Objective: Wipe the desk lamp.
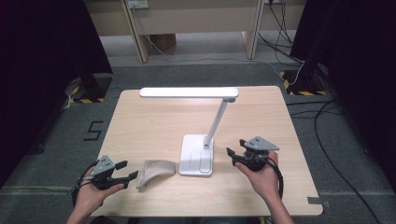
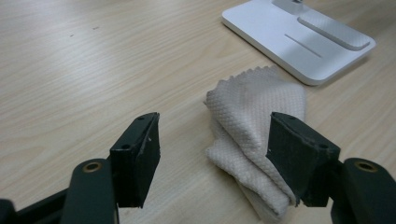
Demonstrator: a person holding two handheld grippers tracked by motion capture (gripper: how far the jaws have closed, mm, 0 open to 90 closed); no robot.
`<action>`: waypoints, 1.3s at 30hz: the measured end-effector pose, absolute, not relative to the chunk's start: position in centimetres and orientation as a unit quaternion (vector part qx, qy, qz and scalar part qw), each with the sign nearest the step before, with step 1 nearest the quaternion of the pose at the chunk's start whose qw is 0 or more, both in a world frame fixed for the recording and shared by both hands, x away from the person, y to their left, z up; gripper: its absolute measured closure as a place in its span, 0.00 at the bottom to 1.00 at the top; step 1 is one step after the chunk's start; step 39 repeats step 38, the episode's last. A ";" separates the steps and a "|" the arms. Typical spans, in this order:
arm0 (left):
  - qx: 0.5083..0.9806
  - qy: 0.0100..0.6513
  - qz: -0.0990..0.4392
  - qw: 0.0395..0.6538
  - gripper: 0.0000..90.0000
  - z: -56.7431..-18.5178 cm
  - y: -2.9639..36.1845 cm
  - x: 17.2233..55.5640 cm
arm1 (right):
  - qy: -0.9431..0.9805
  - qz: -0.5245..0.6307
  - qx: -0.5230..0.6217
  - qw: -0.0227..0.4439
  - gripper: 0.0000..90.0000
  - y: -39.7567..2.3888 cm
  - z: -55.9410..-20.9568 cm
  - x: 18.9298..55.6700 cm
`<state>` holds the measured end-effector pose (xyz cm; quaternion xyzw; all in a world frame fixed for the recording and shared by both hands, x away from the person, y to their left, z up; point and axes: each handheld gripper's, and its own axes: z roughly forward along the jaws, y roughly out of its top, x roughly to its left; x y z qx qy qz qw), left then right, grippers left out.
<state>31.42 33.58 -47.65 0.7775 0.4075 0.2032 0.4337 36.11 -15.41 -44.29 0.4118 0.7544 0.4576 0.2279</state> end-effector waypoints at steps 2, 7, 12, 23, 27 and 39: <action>0.774 0.407 0.217 0.433 0.38 -48.0 33.7 31.4 | 0.754 0.453 0.417 0.229 0.42 -16.0 -44.7 35.6; 0.764 0.417 0.218 0.442 0.38 -48.8 34.1 31.5 | 0.752 0.443 0.431 0.228 0.42 -17.3 -46.0 34.5; 0.757 0.426 0.211 0.449 0.38 -49.6 33.9 31.8 | 0.750 0.433 0.441 0.234 0.42 -18.5 -47.6 33.5; 0.743 0.431 0.233 0.455 0.39 -50.9 33.8 32.3 | 0.722 0.449 0.457 0.262 0.49 -19.8 -50.6 31.7; 0.739 0.431 0.237 0.461 0.39 -51.0 33.9 32.1 | 0.711 0.455 0.464 0.268 0.52 -20.2 -50.7 31.6; 0.737 0.428 0.246 0.462 0.40 -51.2 33.9 31.8 | 0.667 0.475 0.506 0.270 0.54 -21.6 -51.0 31.4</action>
